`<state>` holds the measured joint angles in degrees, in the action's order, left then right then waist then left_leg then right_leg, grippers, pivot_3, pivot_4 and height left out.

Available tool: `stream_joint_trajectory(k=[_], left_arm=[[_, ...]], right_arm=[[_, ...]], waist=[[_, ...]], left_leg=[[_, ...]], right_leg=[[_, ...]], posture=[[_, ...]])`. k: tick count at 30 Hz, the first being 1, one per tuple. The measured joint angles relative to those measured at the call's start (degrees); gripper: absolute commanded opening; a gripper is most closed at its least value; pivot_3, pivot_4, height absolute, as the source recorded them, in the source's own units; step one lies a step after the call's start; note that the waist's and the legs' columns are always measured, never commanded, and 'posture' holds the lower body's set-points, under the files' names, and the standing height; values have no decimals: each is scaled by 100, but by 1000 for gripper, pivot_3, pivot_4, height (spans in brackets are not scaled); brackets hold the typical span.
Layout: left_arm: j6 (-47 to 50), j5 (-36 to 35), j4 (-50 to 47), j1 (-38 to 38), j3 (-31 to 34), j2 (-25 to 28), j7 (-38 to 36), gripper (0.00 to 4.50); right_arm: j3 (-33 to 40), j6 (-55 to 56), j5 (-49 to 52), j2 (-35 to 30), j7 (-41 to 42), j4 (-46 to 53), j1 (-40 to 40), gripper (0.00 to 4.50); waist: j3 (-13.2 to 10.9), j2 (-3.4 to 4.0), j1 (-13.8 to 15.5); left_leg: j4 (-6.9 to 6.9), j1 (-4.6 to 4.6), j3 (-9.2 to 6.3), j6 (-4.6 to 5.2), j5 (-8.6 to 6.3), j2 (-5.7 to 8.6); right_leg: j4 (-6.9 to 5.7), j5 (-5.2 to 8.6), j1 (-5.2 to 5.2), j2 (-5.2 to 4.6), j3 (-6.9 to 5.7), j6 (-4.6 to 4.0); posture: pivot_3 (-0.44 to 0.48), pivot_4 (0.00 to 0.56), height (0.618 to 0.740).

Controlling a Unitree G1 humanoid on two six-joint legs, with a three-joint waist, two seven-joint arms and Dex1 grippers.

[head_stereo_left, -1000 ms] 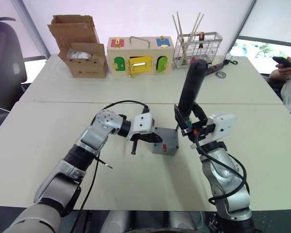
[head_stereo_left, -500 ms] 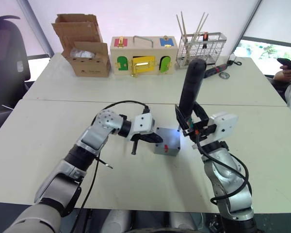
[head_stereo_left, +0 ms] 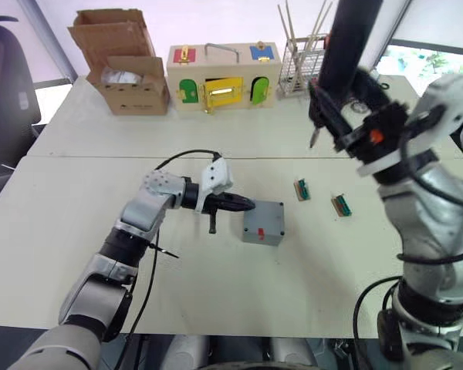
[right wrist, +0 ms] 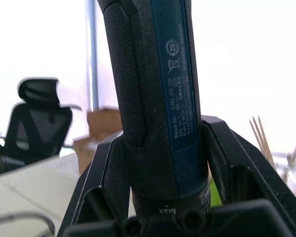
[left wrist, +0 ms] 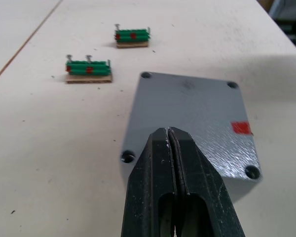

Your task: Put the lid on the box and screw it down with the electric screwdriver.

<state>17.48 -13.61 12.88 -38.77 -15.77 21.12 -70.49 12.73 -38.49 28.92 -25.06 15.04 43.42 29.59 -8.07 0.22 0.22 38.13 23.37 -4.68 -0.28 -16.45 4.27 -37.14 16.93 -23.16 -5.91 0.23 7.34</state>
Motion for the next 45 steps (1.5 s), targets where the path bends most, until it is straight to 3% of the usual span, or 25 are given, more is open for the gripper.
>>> stream_joint_trajectory(k=[8,12,15,16,18,23,27,41,43,45], left_arm=[[651,-818,34,-452,1003,-247,544,0],[974,-1155,-322,-674,1057,-310,477,0],[1087,-1314,-785,-696,932,-281,256,0],[1104,-1372,-1005,-698,858,-259,165,0],[1126,-1463,-1296,-675,784,-206,44,0],[517,-912,-1804,-164,5,184,-231,0],[34,-348,-1737,151,-382,312,-143,0],[119,-199,-2324,518,-416,570,220,0],[116,-185,-2313,517,-416,578,243,0],[103,-161,-2268,502,-417,602,242,0]], right_arm=[[861,-891,1176,-118,-400,-1097,1093,1861],[1395,-2535,1925,-1356,-617,-2064,1686,1861],[1596,-4265,2248,-2688,-462,-2822,1856,1861],[1583,-4850,2385,-3317,-276,-3132,1661,1861],[1553,-5328,2515,-3941,0,-3436,1086,1861],[1338,-5365,2820,-4884,856,-4121,-593,1861],[1089,-5365,2683,-4950,1071,-4754,-1038,1861],[46,-4931,1654,-4265,1259,-5212,-733,1861],[-111,-4818,1527,-4265,1377,-5212,-733,2838],[-192,-4729,1436,-4264,1487,-5212,-733,3285]], waist=[[-23,-19,22],[-39,-7,50],[-45,-2,55],[-47,-2,66],[-50,-2,46],[-63,17,-37],[-78,19,-87],[-80,21,39],[-80,21,55],[-80,20,55]], left_leg=[[9,5,3,-4,5,3],[5,12,4,-1,4,9],[-4,23,3,4,1,8],[-9,27,3,6,-1,8],[-9,28,13,12,-4,8],[-2,-1,76,60,-14,6],[8,-1,89,84,-3,12],[9,4,105,57,11,19],[9,4,105,57,11,19],[9,4,105,57,11,19]], right_leg=[[-1,0,3,-4,3,0],[2,-1,-1,-14,2,-1],[9,-1,-1,-22,1,-2],[17,-1,-1,-32,-4,-2],[25,-1,0,-42,-5,-2],[17,-1,4,-57,-2,-1],[2,-3,1,-58,9,-1],[5,-3,-14,-59,27,1],[5,-3,-14,-59,26,1],[5,-3,-14,-59,27,1]], posture=[[0,150,740],[0,150,740],[0,150,740],[0,150,740],[0,150,740],[0,150,740],[0,150,740],[0,150,740],[0,150,740],[0,150,740]])
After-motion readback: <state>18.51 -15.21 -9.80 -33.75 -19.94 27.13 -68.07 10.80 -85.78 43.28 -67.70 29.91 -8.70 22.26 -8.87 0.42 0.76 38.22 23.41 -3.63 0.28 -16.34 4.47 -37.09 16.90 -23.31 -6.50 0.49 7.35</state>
